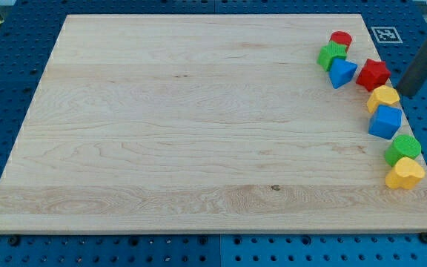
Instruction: Move the hexagon along with cube into the green circle
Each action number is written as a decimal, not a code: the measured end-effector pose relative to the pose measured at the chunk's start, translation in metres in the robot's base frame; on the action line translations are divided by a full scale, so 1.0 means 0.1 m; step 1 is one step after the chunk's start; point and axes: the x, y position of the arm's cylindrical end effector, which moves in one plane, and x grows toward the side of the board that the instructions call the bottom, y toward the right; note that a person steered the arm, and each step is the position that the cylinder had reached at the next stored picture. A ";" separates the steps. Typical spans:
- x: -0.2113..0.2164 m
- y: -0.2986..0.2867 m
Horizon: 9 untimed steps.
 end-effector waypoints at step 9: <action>0.09 -0.57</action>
